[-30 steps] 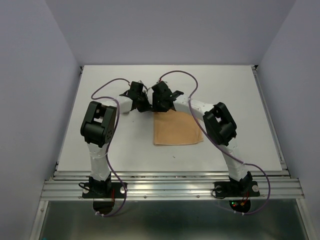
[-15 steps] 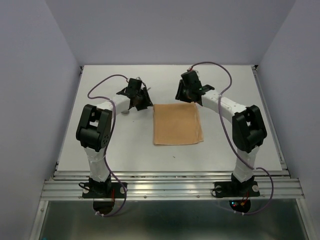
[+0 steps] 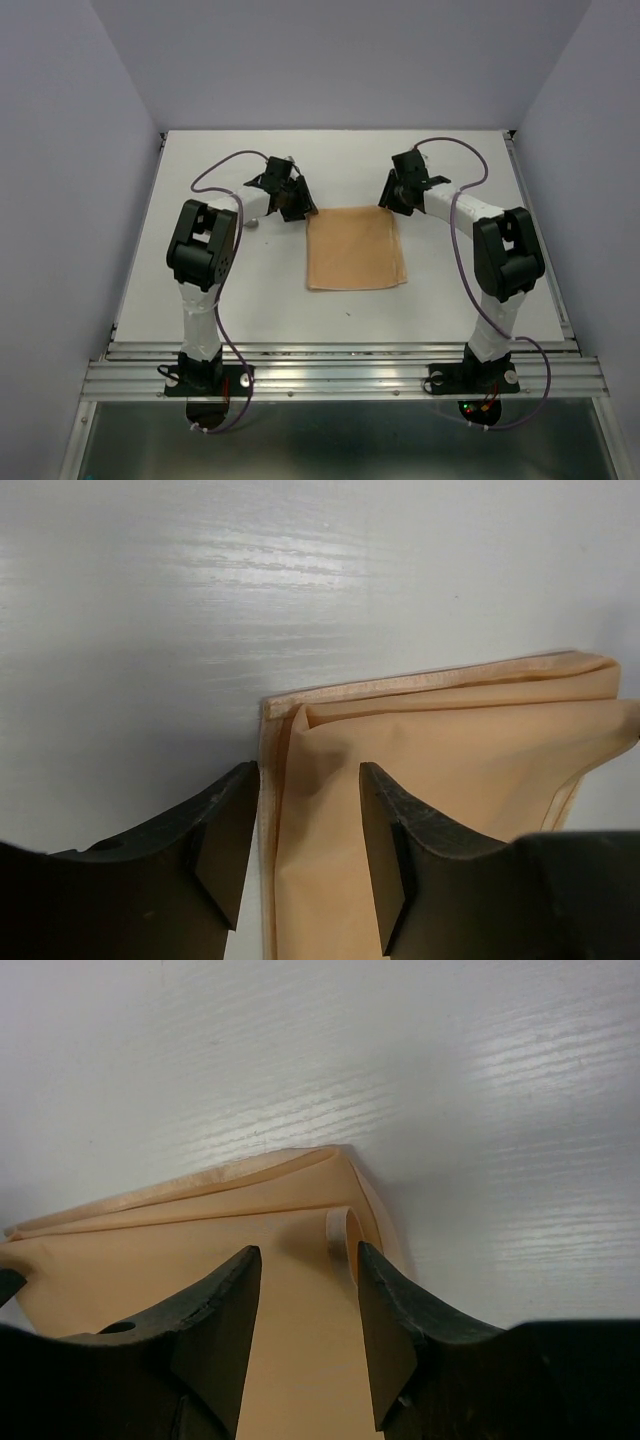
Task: Fold the napkin into a case and place the utensils inside
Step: Smooth out the lower triangle-folded napkin at the center of the board.
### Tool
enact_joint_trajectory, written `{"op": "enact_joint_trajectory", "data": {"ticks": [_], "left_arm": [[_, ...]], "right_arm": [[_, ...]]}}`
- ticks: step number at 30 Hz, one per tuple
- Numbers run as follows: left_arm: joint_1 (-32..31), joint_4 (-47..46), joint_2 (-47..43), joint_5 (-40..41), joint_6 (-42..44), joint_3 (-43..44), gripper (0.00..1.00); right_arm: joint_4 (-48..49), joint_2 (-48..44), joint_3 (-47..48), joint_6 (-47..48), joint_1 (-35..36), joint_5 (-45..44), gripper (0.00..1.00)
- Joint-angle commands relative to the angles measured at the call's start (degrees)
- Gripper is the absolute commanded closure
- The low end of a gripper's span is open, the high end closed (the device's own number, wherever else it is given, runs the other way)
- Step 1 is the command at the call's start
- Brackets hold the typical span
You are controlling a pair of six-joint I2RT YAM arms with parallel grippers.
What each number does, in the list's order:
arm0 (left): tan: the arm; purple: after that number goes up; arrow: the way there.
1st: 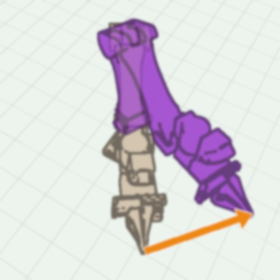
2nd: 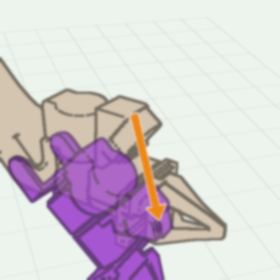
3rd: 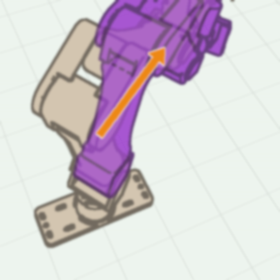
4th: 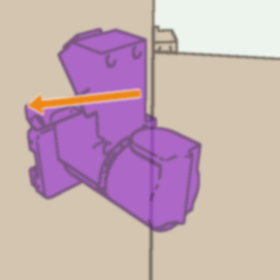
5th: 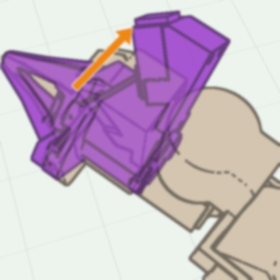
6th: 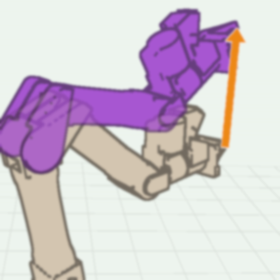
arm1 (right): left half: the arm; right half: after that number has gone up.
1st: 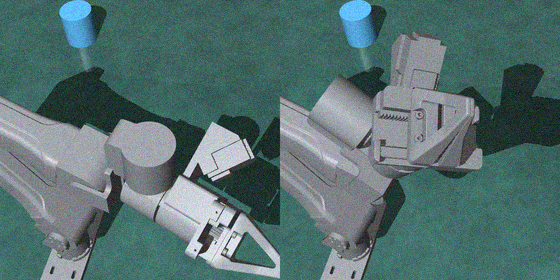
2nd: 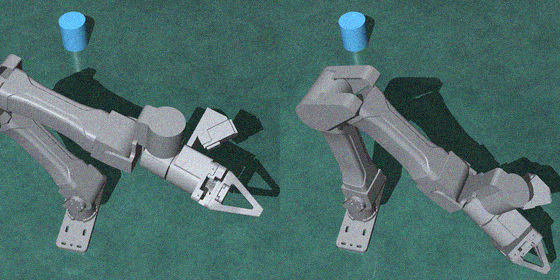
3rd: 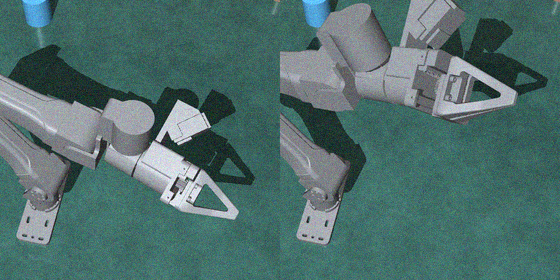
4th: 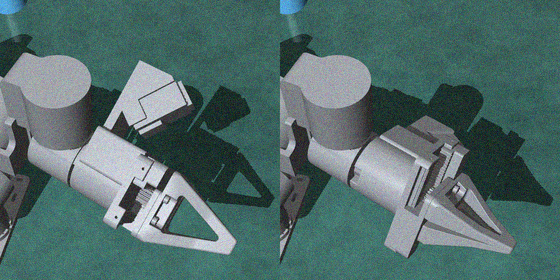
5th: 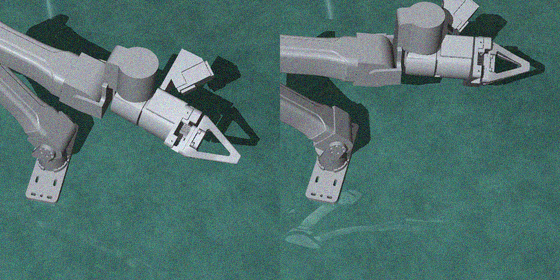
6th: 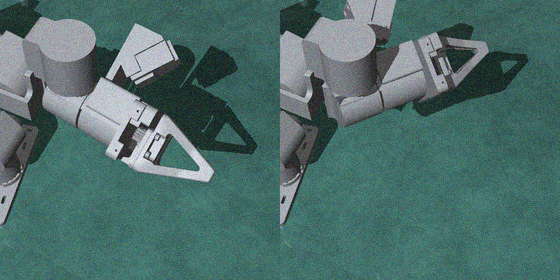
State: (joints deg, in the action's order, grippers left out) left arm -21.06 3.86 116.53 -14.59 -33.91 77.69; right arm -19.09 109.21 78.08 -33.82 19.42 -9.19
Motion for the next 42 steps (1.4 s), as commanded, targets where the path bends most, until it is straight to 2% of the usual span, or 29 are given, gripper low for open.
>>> {"op": "enact_joint_trajectory", "data": {"ticks": [1, 5, 7, 8, 10, 11, 24, 25, 26, 29, 35, 38, 42], "left_arm": [[-0.6, 1.1, 2.4, 0.2, 0.9, 4.0, 0.45], [-0.6, 3.0, 4.1, 1.5, 1.5, 5.5, 0.55], [-0.7, 3.4, 4.7, 1.6, 1.7, 5.7, 0.67], [-0.7, 3.5, 4.8, 1.7, 1.7, 5.5, 0.78], [-0.7, 3.6, 5.1, 1.7, 1.9, 5.4, 0.90], [-0.7, 3.6, 5.5, 1.5, 2.1, 5.4, 1.00], [-0.7, 3.7, 5.1, 0.6, 3.1, 5.6, 1.00], [-0.7, 4.0, 4.8, 0.7, 3.3, 5.7, 0.96], [-0.7, 4.5, 4.3, 1.4, 3.7, 5.6, 0.81], [-0.7, 4.8, 2.2, 3.2, 4.0, 5.2, 0.64], [-0.7, 5.7, -2.4, 6.0, 3.9, 4.8, 0.64], [-0.9, 6.2, -3.4, 6.1, 3.8, 5.6, 0.65], [-1.6, 7.8, -3.6, 6.1, 4.1, 7.6, 0.66]], "right_arm": [[1.7, 0.1, 0.3, 1.4, -0.7, 0.7, 0.51], [1.7, 0.7, 0.1, 1.7, -1.3, 1.5, 0.50], [1.8, 0.6, 0.0, 1.9, -1.9, 1.8, 0.48], [1.8, 0.5, -0.1, 1.9, -2.6, 2.0, 0.47], [1.9, 0.3, -0.4, 2.2, -3.2, 2.7, 0.47], [1.9, 0.3, -0.6, 2.2, -3.7, 3.0, 0.47], [4.1, -2.1, -4.9, 2.9, -5.5, 6.9, 0.48], [4.8, -2.8, -5.3, 3.0, -5.5, 7.0, 0.48], [6.2, -4.7, -6.6, 3.3, -5.5, 7.9, 0.48], [7.4, -9.0, -9.2, 3.1, -5.5, 7.5, 0.48], [7.8, -13.0, -10.8, 3.8, -5.5, 8.0, 0.48], [6.8, -11.4, -10.1, 5.2, -5.5, 8.7, 0.52], [4.8, -7.8, -7.7, 7.8, -4.9, 10.5, 0.51]]}}
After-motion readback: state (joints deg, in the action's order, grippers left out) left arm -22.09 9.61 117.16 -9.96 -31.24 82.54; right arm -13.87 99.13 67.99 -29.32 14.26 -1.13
